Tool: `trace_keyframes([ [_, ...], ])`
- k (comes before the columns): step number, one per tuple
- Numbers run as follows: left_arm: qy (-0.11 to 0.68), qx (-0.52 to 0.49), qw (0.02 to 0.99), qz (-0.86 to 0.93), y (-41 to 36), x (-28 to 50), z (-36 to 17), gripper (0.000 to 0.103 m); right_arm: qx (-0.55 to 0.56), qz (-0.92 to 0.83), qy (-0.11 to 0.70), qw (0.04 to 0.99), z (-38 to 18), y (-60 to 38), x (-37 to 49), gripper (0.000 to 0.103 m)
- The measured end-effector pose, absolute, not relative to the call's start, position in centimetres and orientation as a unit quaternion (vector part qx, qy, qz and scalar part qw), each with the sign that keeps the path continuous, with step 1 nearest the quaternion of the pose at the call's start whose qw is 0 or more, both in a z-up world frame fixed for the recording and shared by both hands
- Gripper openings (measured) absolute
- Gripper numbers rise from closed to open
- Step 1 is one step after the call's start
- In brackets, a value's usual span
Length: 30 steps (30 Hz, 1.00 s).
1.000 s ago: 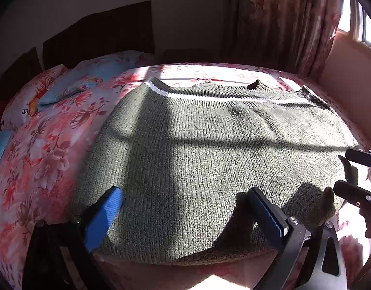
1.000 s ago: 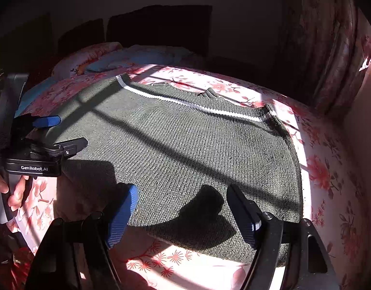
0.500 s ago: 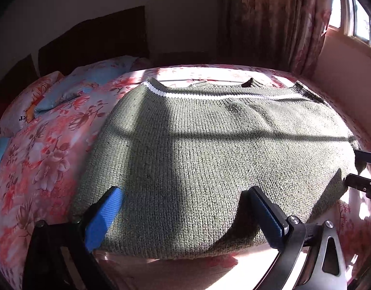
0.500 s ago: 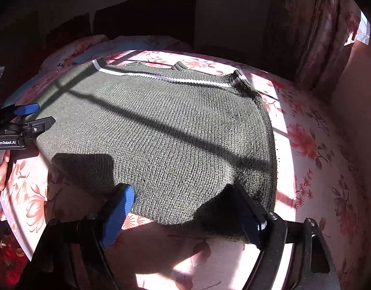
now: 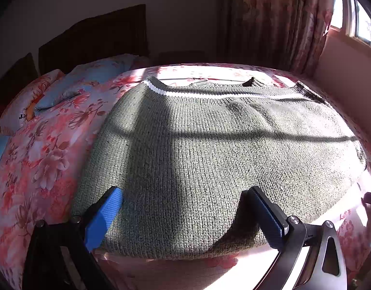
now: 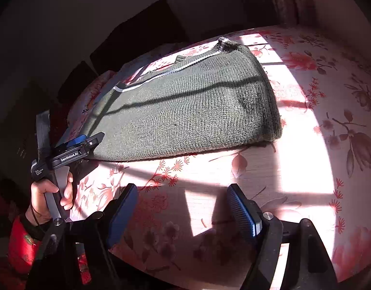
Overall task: Fold small clothes
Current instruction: 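Grasp the sweater side with the right gripper and lift it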
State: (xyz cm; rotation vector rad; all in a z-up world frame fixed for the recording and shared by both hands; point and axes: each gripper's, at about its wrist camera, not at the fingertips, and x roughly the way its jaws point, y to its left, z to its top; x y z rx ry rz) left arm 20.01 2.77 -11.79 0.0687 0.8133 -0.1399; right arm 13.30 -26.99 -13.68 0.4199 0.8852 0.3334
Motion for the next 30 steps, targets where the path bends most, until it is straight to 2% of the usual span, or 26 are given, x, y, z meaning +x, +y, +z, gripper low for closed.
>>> trace_keyframes([
  [7,0.397,0.032,0.915,-0.068,2.9,20.1,-11.9,0.103,0.284,0.182,0.373,0.864,-14.2,-25.9,18.6,0.077],
  [11,0.398,0.033,0.914,-0.069,3.0,20.1,-11.9,0.103,0.257,0.186,0.381,0.868,-13.9,-22.6,20.4,0.072],
  [14,0.397,0.034,0.915,-0.070,3.1,20.0,-11.9,0.103,0.299,0.139,0.362,0.872,-13.9,-23.9,21.4,0.056],
  [16,0.397,0.034,0.914,-0.070,3.1,20.0,-11.9,0.103,0.341,0.113,0.356,0.863,-14.7,-25.7,22.2,0.056],
  [20,0.404,0.036,0.912,-0.062,2.9,19.6,-11.8,0.103,0.341,0.116,0.352,0.864,-15.1,-26.7,22.9,0.029],
  [21,0.410,0.038,0.909,-0.056,2.7,19.5,-11.6,0.103,0.337,0.121,0.347,0.867,-15.0,-26.8,22.6,0.027],
  [30,0.411,0.030,0.902,-0.133,-3.3,20.0,-8.4,0.103,0.291,0.116,0.317,0.895,-13.3,-29.1,18.4,0.027],
])
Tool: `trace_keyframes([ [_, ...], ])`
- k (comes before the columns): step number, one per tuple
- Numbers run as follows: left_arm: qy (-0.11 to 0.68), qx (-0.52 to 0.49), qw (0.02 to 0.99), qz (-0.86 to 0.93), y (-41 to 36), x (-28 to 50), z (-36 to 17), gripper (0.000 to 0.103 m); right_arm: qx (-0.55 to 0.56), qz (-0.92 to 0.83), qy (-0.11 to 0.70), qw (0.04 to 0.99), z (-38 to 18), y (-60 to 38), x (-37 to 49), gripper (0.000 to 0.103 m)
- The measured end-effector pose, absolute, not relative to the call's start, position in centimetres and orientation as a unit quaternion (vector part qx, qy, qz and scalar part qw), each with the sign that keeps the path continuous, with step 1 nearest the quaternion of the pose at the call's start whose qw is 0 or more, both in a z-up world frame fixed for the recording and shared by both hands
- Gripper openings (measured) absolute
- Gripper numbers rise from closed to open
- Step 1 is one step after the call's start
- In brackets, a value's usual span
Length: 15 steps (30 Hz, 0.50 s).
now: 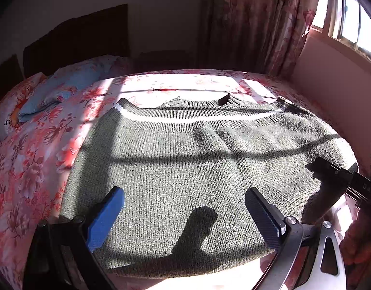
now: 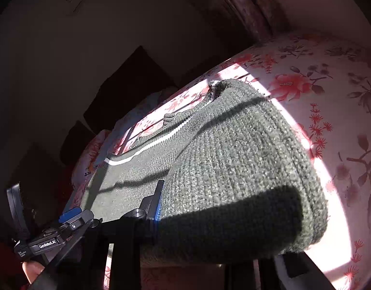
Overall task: Fold small clothes
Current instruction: 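Grasp the sweater side with the right gripper and lift it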
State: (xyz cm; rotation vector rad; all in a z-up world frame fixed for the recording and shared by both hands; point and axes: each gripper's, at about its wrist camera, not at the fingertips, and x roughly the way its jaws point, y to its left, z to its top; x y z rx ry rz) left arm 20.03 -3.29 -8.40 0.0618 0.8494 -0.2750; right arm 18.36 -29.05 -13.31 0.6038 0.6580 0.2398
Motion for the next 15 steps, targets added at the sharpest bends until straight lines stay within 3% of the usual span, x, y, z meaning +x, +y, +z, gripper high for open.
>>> trace_keyframes([
  [4,0.445,0.084,0.880,-0.140,-7.2,20.7,-11.3,0.103,0.291,0.106,0.311,0.899,-13.1,-30.5,17.3,0.027],
  [5,0.422,0.091,0.892,-0.136,-7.3,19.9,-11.3,0.103,0.295,0.107,0.317,0.895,-13.2,-30.8,17.3,0.028],
  [15,0.429,0.066,0.891,-0.135,-5.0,18.5,-11.2,0.103,0.374,0.083,0.347,0.856,-15.5,-32.6,17.6,0.036],
])
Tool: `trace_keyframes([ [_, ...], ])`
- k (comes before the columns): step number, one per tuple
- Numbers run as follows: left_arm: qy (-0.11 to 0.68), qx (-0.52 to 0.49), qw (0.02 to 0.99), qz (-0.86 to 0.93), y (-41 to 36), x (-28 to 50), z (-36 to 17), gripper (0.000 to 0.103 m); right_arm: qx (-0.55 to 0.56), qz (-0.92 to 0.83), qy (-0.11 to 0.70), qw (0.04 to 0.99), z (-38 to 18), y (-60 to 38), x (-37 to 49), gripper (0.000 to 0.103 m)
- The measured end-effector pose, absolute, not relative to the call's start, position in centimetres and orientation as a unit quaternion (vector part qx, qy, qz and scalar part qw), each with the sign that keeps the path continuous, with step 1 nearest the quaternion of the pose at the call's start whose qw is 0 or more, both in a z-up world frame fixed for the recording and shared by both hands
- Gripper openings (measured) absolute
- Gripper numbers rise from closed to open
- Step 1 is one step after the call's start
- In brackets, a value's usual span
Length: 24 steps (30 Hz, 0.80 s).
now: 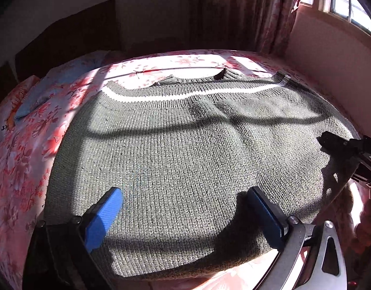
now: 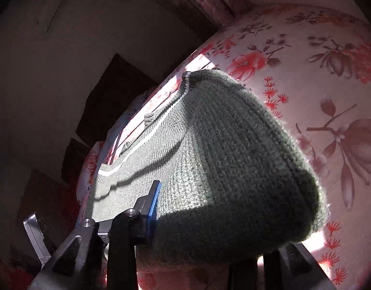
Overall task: Fold small clothes
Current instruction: 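Grasp the sweater side with the right gripper and lift it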
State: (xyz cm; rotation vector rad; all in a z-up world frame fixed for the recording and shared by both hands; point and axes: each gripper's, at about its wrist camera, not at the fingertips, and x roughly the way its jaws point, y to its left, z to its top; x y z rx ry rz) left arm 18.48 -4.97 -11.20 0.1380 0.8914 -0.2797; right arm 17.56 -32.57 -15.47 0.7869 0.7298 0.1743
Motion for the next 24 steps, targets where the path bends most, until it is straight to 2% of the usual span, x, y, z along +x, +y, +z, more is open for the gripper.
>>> trace_keyframes([
  [9,0.411,0.069,0.900,-0.129,-5.1,18.0,-11.2,0.103,0.367,0.073,0.342,0.862,-15.2,-32.2,17.3,0.036],
  [15,0.407,0.025,0.902,-0.140,-4.6,17.7,-10.2,0.103,0.357,0.067,0.337,0.869,-15.1,-31.9,17.2,0.036],
  [18,0.407,0.070,0.899,-0.144,-5.9,17.7,-11.3,0.103,0.355,0.069,0.337,0.869,-15.1,-31.9,17.2,0.036],
  [24,0.407,0.066,0.900,-0.145,-5.7,17.6,-11.4,0.103,0.344,0.062,0.326,0.878,-15.1,-31.5,16.9,0.036],
])
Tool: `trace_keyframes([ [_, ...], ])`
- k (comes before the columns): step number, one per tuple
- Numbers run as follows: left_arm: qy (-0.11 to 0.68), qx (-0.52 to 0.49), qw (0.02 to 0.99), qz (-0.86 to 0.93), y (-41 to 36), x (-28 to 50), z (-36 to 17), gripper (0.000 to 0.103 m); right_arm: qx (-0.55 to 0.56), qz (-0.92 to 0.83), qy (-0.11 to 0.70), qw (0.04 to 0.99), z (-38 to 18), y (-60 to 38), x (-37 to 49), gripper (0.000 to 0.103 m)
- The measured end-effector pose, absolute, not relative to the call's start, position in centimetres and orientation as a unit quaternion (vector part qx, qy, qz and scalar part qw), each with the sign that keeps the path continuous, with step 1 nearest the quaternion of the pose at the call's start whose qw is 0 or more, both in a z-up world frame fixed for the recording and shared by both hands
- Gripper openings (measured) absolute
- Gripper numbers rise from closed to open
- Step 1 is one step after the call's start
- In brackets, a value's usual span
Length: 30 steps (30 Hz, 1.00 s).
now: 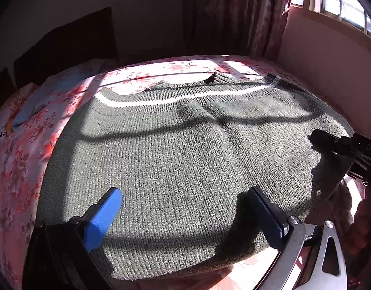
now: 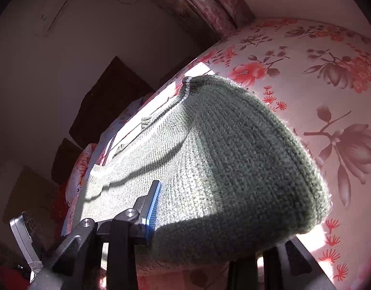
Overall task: Fold small clothes
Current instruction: 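Grasp the sweater side with the right gripper and lift it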
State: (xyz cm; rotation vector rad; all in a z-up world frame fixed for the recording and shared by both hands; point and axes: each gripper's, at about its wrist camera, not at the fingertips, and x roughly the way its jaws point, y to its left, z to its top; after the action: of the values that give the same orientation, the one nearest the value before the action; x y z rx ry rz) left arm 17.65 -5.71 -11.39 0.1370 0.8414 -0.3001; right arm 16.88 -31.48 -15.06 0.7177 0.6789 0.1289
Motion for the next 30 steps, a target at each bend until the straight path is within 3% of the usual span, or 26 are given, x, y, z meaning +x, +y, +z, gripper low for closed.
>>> trace_keyframes([
  [19,0.404,0.087,0.901,-0.132,-6.2,16.1,-11.4,0.103,0.422,0.066,0.330,0.842,-15.4,-33.1,16.0,0.036],
  [30,0.392,0.132,0.900,-0.136,-6.7,14.5,-11.7,0.103,0.417,0.046,0.327,0.847,-15.4,-32.9,16.2,0.030],
])
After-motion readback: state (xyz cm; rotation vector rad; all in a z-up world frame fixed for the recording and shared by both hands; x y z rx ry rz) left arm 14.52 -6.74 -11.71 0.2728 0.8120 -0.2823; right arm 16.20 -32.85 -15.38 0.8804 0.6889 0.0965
